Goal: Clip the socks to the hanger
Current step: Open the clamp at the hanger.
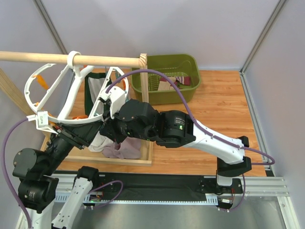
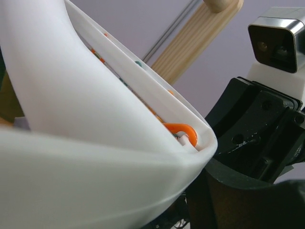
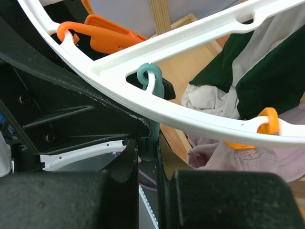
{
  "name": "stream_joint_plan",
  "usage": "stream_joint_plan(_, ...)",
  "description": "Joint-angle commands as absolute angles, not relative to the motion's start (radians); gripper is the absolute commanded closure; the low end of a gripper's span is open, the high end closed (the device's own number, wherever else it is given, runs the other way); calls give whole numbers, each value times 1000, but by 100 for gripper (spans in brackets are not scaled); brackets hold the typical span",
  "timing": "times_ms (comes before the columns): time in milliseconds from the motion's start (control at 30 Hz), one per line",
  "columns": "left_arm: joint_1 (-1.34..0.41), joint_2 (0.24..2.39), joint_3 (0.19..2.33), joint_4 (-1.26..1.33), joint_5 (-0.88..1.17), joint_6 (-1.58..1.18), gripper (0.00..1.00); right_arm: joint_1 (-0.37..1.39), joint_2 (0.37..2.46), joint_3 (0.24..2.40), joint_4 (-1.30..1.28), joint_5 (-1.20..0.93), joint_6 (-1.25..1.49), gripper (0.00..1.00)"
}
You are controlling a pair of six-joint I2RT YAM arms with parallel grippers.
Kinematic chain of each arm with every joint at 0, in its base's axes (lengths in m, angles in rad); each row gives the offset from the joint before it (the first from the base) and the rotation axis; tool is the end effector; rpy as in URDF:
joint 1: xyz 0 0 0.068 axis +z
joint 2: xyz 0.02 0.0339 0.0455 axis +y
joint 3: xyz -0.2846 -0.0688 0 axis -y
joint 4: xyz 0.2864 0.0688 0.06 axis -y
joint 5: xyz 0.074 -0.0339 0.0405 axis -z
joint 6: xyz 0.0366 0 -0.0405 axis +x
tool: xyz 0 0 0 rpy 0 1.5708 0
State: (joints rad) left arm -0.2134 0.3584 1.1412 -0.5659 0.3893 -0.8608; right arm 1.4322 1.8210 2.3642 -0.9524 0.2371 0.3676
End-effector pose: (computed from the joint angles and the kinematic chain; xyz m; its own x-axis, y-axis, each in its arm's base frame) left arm 0.0162 -0.0177 0.4811 -0.2862 -0.6559 -0.6985 0.5233 0.5036 -0.6874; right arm 0.0645 0.4001 0.5450 -0.3866 -0.2428 -0.8897 -0.8509 0.4661 0.2425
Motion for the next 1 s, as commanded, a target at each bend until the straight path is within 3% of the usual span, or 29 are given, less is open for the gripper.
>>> stream_joint_plan(0, -213, 429, 1146, -594, 394, -865, 45, 1466, 1824, 2365, -953, 210, 337, 100)
stream_joint_plan(233, -213, 465, 1163, -578, 410, -877, 45, 1466, 1838, 2372, -962, 227, 334, 100)
stream_joint_plan(400, -213, 471, 1154, -580, 413, -887, 59, 1466, 1847, 2388, -965, 227, 336, 100)
stream_joint_plan(467, -213, 471, 1155, -589, 407, -882, 71, 1467, 1847, 2391, -963, 229, 336, 99)
stream_joint_plan(533, -213, 462, 1158, -603, 391, -874, 76, 1466, 1845, 2388, -965, 229, 336, 97)
stream_joint_plan(600, -213, 459, 1158, -606, 388, -876, 92, 1467, 1842, 2382, -963, 238, 336, 91)
stream_joint_plan(667, -213, 456, 1158, -609, 387, -877, 100, 1468, 1836, 2370, -956, 242, 334, 83)
stream_joint_plan(967, -213, 436, 1155, -634, 373, -864, 100, 1466, 1763, 2280, -933, 268, 334, 43)
